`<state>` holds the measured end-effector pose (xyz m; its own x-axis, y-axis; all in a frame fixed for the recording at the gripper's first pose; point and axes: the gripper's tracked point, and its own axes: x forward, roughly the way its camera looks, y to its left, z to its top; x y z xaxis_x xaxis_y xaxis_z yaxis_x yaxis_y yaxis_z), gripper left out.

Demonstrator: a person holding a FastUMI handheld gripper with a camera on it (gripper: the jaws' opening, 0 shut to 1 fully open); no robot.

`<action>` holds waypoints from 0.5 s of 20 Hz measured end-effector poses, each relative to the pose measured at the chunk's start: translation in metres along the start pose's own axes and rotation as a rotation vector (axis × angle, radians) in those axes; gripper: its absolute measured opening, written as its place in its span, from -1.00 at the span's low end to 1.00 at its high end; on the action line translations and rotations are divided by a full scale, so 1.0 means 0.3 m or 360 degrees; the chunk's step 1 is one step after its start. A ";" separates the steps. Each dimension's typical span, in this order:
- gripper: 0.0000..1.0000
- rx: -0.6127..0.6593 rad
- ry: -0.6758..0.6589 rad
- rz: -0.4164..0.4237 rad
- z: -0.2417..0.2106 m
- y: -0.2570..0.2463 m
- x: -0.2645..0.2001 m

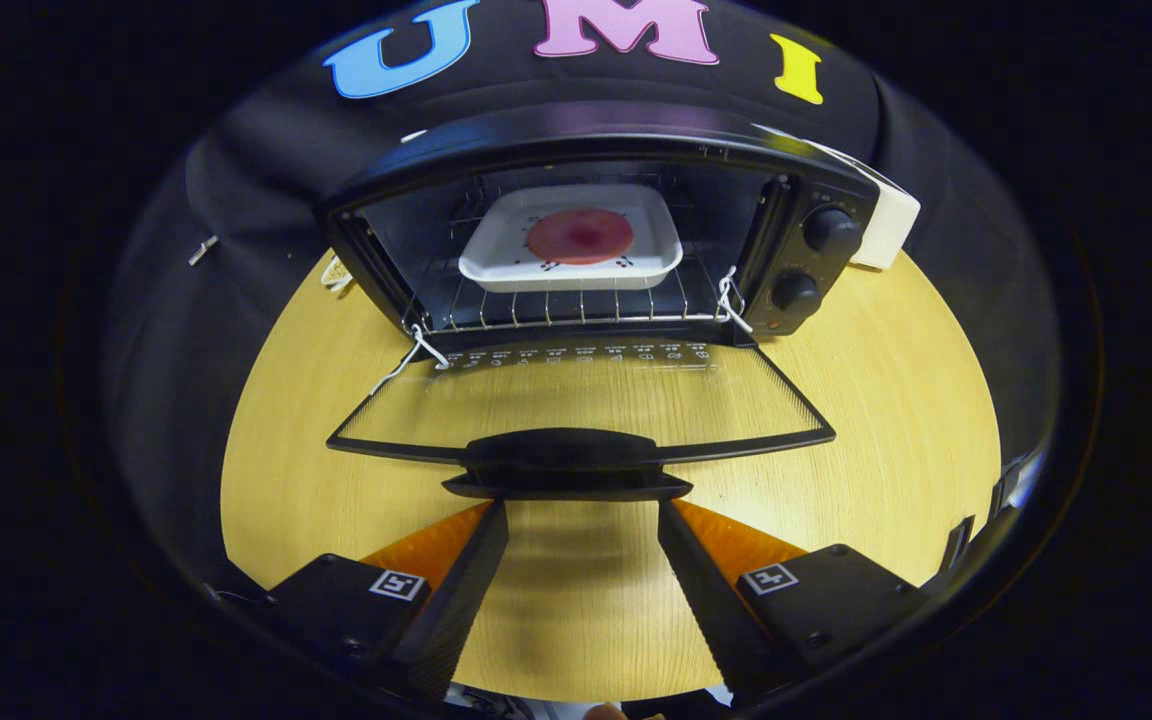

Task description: Open the toaster oven, put the food inside, and close the toaster oven door.

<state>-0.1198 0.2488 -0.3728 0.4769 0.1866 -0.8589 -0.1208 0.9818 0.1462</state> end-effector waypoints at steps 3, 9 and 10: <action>0.97 -0.0033 -0.0078 -0.0003 0.034 -0.003 -0.033; 0.99 -0.0097 -0.0279 0.0023 0.164 0.004 -0.100; 0.99 -0.0103 -0.0308 0.0019 0.188 0.000 -0.116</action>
<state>-0.0874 0.2441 -0.3152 0.6329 0.2073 -0.7459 -0.1801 0.9765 0.1186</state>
